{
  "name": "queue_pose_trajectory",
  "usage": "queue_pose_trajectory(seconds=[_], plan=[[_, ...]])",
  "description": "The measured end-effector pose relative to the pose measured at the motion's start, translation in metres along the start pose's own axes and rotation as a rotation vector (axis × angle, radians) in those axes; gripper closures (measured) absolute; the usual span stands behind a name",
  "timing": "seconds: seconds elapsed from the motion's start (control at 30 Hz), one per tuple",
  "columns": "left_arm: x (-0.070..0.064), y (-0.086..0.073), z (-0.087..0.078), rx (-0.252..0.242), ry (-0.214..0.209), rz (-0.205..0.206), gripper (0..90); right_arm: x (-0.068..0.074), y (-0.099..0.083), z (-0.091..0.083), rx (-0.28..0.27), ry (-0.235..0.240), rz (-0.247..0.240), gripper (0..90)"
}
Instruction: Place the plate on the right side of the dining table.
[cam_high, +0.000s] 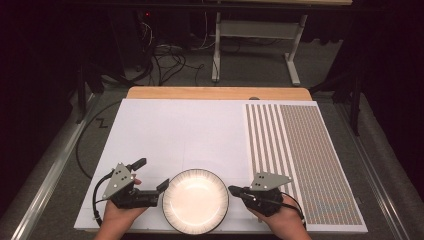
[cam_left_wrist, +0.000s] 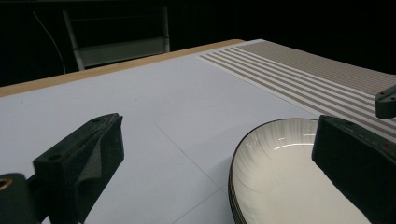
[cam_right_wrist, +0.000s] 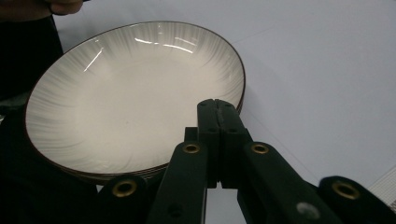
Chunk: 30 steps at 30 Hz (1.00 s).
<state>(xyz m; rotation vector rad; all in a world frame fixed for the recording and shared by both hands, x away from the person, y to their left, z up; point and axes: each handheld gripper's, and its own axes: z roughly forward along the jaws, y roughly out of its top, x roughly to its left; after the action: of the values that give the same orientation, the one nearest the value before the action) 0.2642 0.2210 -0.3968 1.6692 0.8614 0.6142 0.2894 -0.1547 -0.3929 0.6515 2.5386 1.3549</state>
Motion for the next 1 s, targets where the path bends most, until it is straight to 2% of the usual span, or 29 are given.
queue_pose_trajectory(seconds=[0.1, 0.2, 0.53, 0.87, 1.0], plan=[[0.0012, -0.0002, -0.0001, 0.003, 0.000, -0.007, 2.8, 0.0028, -0.0003, 0.0039, 0.048, 0.009, -0.021, 90.0], [0.0012, 0.0000, -0.0006, 0.000, -0.001, -0.013, 2.8, 0.0039, -0.0003, 0.0057, 0.076, 0.016, -0.020, 90.0], [0.0014, -0.0002, 0.0001, 0.008, -0.006, -0.006, 2.4, 0.0075, 0.0005, 0.0090, 0.127, 0.007, -0.050, 90.0], [0.0019, -0.0004, -0.0003, 0.002, 0.002, -0.017, 2.2, 0.0085, 0.0035, 0.0100, 0.153, 0.004, -0.076, 90.0], [0.0016, 0.0002, -0.0007, 0.003, -0.001, -0.008, 2.2, 0.0082, 0.0043, 0.0104, 0.156, 0.006, -0.079, 90.0]])
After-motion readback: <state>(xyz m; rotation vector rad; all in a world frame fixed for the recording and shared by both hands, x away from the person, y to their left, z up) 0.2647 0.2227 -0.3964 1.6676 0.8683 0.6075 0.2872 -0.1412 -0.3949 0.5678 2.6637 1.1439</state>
